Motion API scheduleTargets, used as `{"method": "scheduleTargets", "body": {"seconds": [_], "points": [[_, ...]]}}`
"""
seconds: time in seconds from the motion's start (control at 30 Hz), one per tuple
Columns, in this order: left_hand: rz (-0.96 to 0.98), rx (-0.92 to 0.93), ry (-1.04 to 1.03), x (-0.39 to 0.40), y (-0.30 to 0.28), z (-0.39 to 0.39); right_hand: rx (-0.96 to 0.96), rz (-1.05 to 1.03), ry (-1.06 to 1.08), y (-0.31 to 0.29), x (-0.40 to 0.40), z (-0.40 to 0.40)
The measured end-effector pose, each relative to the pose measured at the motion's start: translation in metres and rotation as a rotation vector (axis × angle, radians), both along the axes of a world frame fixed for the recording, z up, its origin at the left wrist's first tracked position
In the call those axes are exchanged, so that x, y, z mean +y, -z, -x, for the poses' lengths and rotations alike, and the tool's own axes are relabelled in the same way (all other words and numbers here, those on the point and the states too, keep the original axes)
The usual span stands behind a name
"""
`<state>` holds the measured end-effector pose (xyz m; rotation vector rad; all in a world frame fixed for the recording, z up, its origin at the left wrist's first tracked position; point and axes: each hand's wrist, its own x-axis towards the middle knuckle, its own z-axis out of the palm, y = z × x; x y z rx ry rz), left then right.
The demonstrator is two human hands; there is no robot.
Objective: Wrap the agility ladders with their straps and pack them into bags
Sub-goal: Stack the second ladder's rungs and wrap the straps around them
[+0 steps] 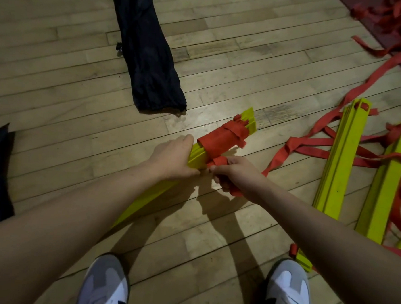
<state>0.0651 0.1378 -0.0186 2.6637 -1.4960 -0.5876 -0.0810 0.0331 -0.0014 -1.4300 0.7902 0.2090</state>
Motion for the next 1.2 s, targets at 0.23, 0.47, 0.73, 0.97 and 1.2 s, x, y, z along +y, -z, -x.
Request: {"method": "scheduleTargets", "body": {"seconds": [0.23, 0.47, 0.73, 0.97, 1.2], "points": [[0.041, 0.087, -0.190, 0.003, 0.004, 0.003, 0.105, -0.214, -0.208, -0.007, -0.010, 0.003], [0.107, -0.005, -0.291, 0.002, -0.008, -0.007, 0.063, -0.137, -0.267, -0.014, -0.003, -0.002], [0.013, 0.309, -0.156, -0.001, -0.009, -0.009, -0.073, -0.011, -0.048, -0.016, 0.004, -0.006], [0.008, -0.157, -0.074, 0.001, -0.018, 0.004, 0.026, 0.018, 0.013, -0.004, -0.001, 0.002], [0.064, -0.013, -0.193, 0.003, -0.009, 0.029, -0.012, -0.006, 0.129, -0.005, 0.006, -0.005]]}}
